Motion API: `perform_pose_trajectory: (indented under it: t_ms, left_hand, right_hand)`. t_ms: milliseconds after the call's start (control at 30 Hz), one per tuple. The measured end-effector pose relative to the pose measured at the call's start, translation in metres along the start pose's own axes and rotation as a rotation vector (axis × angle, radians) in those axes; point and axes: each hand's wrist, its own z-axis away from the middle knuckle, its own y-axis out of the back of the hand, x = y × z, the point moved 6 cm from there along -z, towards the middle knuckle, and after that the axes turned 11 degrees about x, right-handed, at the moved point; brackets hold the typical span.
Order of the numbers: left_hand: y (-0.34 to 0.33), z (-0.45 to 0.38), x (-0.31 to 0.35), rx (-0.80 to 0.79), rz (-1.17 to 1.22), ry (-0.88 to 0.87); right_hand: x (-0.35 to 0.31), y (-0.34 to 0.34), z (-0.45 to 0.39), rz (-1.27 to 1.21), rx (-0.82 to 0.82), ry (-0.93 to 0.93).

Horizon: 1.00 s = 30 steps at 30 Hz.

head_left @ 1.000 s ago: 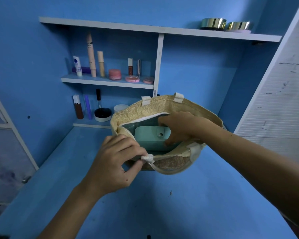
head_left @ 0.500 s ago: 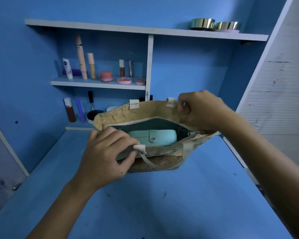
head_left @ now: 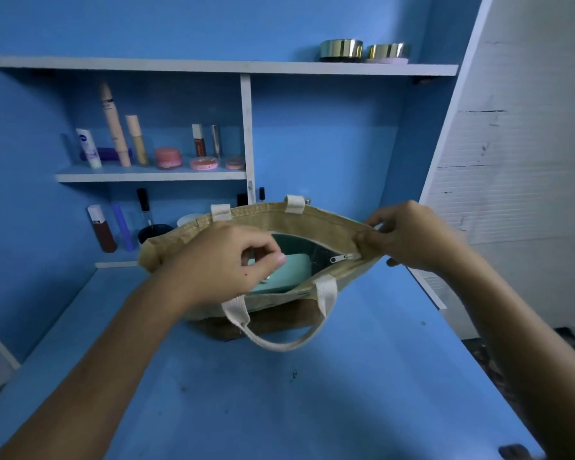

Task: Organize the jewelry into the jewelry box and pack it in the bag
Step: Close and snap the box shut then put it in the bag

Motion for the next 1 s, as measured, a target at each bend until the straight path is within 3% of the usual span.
perform_pose_trajectory:
  t_ms: [200,367,600,833,1000]
  left_hand:
    - [-0.063,-0.061,0.020,-0.282,-0.127,0.089]
    - [-0.096,-0.081,0.034,-0.412,-0.339,0.126]
    - [-0.097,-0.085,0.028,-0.280,-0.193,0.232]
    - [-0.069,-0.075,0.015,-0.326,-0.336,0.298]
    - [-0.037,-0.066,-0.007,-0.239,-0.313,0.377]
  right_hand:
    - [0.008,-0.004,0.004,-0.143,0.060,-0.100]
    - [0.010,-0.006,0.004,-0.187,0.107,-0.132]
    - [0.011,-0.005,0.005,-0.178,0.141,-0.143]
    - [0.007,-0.003,-0.002,-0.155,0.136,-0.218]
    - [-0.001,-0.003,-0.008,-0.156,0.149,-0.217]
